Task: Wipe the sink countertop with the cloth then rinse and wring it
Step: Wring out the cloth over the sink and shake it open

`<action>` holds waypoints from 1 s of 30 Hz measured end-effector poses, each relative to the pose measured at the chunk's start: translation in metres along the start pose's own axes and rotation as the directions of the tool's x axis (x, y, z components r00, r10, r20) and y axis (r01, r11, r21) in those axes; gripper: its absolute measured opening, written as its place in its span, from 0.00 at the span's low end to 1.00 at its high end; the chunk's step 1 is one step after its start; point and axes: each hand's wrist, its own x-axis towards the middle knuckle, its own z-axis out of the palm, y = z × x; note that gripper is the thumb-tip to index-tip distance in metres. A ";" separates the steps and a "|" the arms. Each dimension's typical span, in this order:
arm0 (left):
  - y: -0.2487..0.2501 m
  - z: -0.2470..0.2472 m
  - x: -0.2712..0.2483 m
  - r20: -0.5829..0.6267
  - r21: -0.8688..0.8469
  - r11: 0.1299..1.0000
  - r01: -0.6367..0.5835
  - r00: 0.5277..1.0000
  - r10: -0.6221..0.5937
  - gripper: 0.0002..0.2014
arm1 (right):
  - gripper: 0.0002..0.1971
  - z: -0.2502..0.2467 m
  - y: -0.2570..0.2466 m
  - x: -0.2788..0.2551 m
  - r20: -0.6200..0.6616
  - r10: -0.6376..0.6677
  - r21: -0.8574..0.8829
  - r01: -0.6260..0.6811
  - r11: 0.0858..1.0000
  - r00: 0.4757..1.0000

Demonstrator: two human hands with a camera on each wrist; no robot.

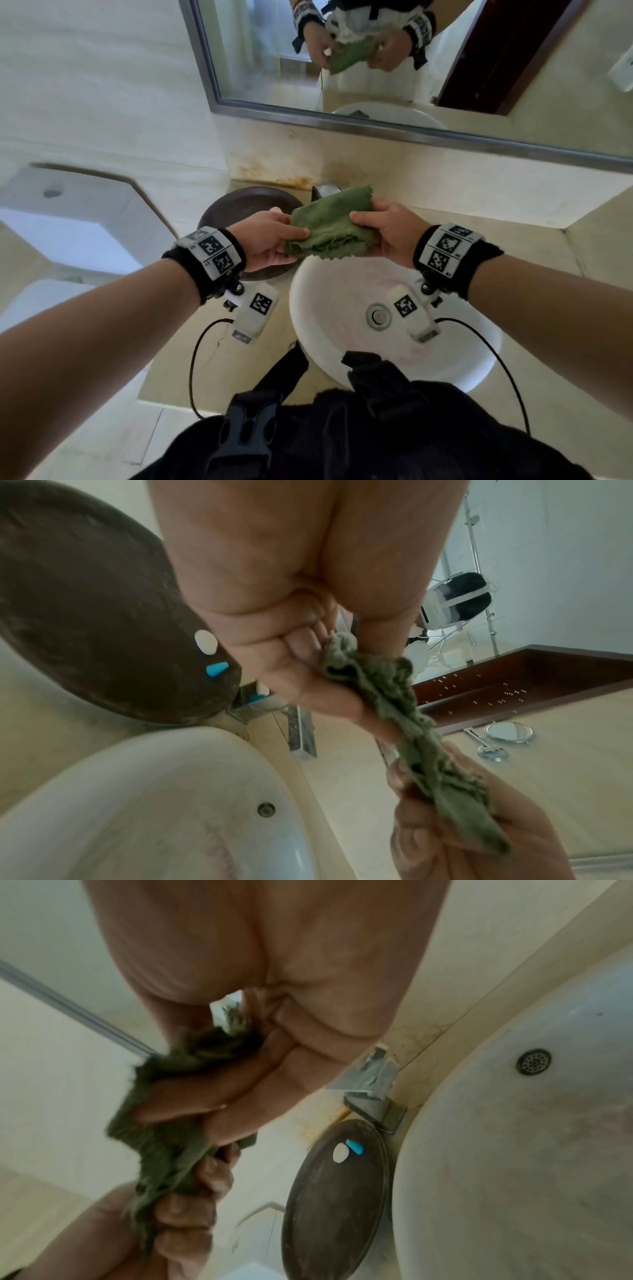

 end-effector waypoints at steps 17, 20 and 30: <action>-0.031 -0.099 -0.021 -0.028 -0.002 0.991 -0.133 0.991 0.133 0.16 | 0.23 0.083 0.024 0.034 0.111 0.056 -0.257 -0.025 0.966 0.992; -0.034 -0.105 -0.018 -0.065 0.081 0.989 -0.121 0.990 0.126 0.09 | 0.16 0.087 0.029 0.040 0.131 0.071 -0.320 -0.026 0.947 0.989; -0.063 -0.125 0.023 -0.259 0.573 0.815 -0.084 0.925 0.278 0.01 | 0.05 0.109 0.072 0.088 -0.120 -0.095 -0.802 -0.041 0.596 0.988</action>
